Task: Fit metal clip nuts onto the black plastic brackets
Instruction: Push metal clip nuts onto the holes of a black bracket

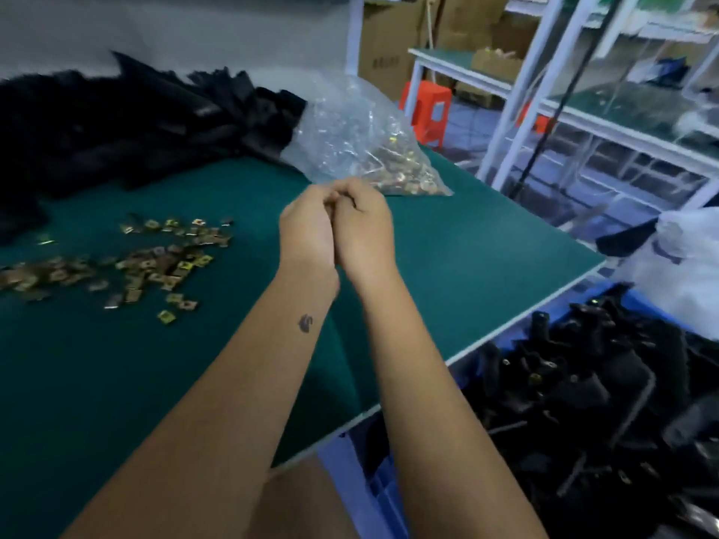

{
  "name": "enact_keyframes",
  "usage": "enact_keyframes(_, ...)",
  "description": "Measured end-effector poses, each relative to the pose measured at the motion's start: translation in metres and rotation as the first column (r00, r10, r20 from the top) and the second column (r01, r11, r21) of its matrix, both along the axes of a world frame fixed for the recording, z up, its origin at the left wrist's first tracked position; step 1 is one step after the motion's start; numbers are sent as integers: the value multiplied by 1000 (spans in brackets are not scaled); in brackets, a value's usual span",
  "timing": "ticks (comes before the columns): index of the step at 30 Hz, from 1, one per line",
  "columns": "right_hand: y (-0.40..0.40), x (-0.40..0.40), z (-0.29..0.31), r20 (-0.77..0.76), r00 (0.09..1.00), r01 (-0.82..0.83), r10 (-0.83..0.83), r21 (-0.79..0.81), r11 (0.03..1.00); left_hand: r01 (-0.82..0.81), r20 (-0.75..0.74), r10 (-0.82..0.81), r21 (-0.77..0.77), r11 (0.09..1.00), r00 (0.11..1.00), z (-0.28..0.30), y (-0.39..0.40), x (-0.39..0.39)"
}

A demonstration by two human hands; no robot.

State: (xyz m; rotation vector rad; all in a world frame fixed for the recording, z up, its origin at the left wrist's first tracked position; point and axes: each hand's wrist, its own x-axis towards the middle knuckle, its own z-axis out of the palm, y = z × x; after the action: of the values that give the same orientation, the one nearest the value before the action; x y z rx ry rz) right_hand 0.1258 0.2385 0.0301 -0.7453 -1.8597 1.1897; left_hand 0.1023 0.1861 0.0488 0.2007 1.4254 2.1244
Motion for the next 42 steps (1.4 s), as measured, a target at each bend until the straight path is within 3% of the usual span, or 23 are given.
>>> enact_keyframes(3,-33,-57,-7,116,975,-193,190,13,981,-199,-155,176,-151,968,972,-11,-38,-54)
enact_keyframes(7,-75,-115,-23,351,864,-419,360,105,902,-418,-307,324,-324,849,895,-34,-94,-110)
enact_keyframes(9,-95,-138,-30,452,811,-484,372,159,860,-501,-424,338,-366,785,840,-45,-118,-128)
enact_keyframes(13,-120,-163,-46,616,756,-519,220,362,774,-592,-556,325,-409,695,765,-59,-150,-158)
enact_keyframes(15,-120,-164,-52,611,768,-514,192,411,753,-648,-666,262,-433,626,698,-60,-158,-180)
enact_keyframes(17,-116,-163,-56,582,780,-520,232,395,757,-694,-755,87,-543,473,650,-60,-167,-206)
enact_keyframes(21,-114,-163,-56,511,794,-519,329,290,804,-524,-558,-234,-830,193,796,-68,-182,-236)
enact_keyframes(23,-115,-164,-56,507,797,-514,330,281,811,-525,-528,-315,-845,101,788,-74,-180,-238)
enact_keyframes(25,-115,-165,-56,507,798,-513,328,283,811,-599,-602,-294,-793,110,742,-74,-178,-235)
enact_keyframes(28,-115,-165,-55,499,796,-513,343,254,820,-711,-739,-211,-673,202,639,-75,-181,-232)
enact_keyframes(32,-117,-162,-53,377,853,-468,360,249,848,-743,-795,-158,-604,287,586,-73,-184,-218)
enact_keyframes(35,-117,-157,-51,312,905,-395,290,357,846,-726,-802,-24,-553,409,597,-70,-181,-199)
enact_keyframes(38,-116,-154,-49,281,925,-359,255,429,829,-768,-837,158,-384,512,523,-67,-181,-183)
enact_keyframes(40,-115,-153,-48,273,926,-357,259,417,836,-829,-871,201,-321,459,449,-65,-186,-185)
enact_keyframes(41,-115,-152,-48,272,925,-360,265,406,840,-842,-877,160,-361,400,453,-66,-189,-190)
enact_keyframes(42,-115,-152,-48,268,924,-363,272,396,844,-817,-852,83,-462,345,518,-67,-193,-195)
